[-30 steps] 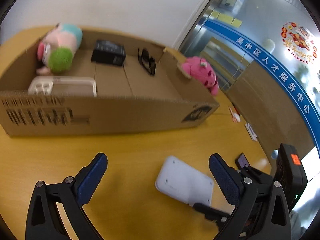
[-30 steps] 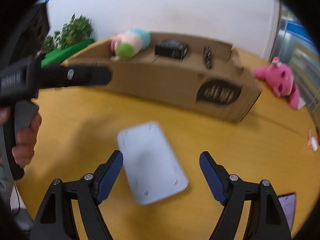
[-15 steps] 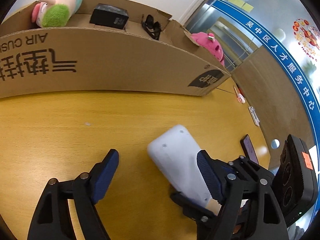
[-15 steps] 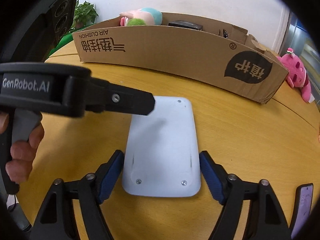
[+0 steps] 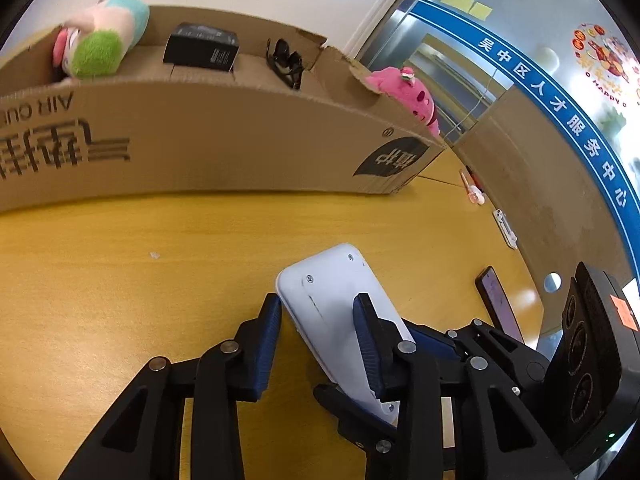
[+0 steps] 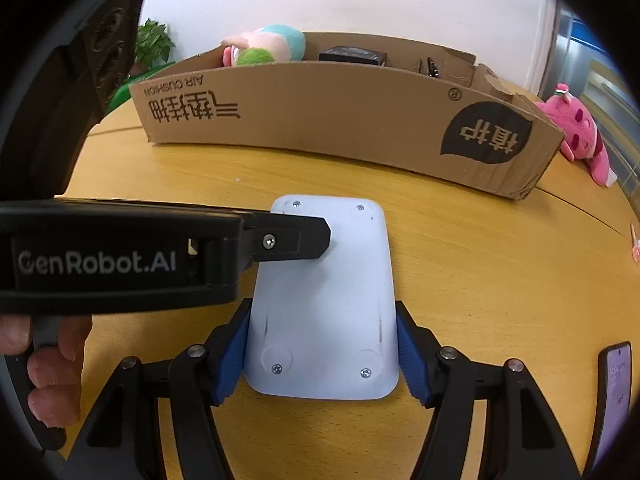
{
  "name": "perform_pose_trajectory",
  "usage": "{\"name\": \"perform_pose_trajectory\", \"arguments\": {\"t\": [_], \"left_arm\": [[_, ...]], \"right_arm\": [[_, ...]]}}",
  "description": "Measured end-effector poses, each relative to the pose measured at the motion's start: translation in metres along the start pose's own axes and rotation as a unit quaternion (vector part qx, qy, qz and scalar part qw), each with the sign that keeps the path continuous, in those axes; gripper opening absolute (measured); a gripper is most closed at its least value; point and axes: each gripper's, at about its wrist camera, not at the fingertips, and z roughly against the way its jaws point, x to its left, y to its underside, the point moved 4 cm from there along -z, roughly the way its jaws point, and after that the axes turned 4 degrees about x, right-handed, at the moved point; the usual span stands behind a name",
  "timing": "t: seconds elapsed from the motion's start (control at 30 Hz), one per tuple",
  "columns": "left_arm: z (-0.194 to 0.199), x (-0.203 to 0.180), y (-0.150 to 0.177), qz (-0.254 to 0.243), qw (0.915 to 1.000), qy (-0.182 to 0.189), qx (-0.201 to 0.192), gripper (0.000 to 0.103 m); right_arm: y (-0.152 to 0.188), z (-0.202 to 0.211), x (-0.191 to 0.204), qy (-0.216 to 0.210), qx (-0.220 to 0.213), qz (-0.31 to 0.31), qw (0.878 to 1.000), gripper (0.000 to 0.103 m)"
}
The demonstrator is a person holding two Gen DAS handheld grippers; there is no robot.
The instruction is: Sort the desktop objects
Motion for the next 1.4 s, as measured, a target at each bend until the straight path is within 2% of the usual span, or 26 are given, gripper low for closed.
{"name": "perform_pose_trajectory", "arguments": {"t": [0.17,0.33,0.7,1.03,1.4], "left_arm": [[0.032,-0.009,-0.014,-0.021,0.9993,-0.006,-0.030,0.039],[0.065,-0.025,-0.043,-0.049,0.9961,-0.009,-0.073,0.038],[0.132,-0.061,-0.122,-0.115,0.9812,-0.008,-0.155,0.038],[0.160,-0.068,-0.170,-0.129,0.9741,-0.012,-0.186,0.038],[0.140,-0.060,-0.202,-0.125,0.9769,-0.010,-0.173,0.038]], "right_arm": [[-0.021,0.013,-0.005,-0.002,-0.031,-0.002,1.000,0.065],[-0.052,0.042,-0.009,0.003,-0.073,-0.002,0.997,0.065],[-0.132,0.108,-0.022,0.033,-0.173,0.008,0.984,0.065],[-0.183,0.129,-0.029,0.045,-0.215,0.015,0.975,0.065],[-0.210,0.114,-0.041,0.043,-0.211,0.010,0.976,0.065]]}}
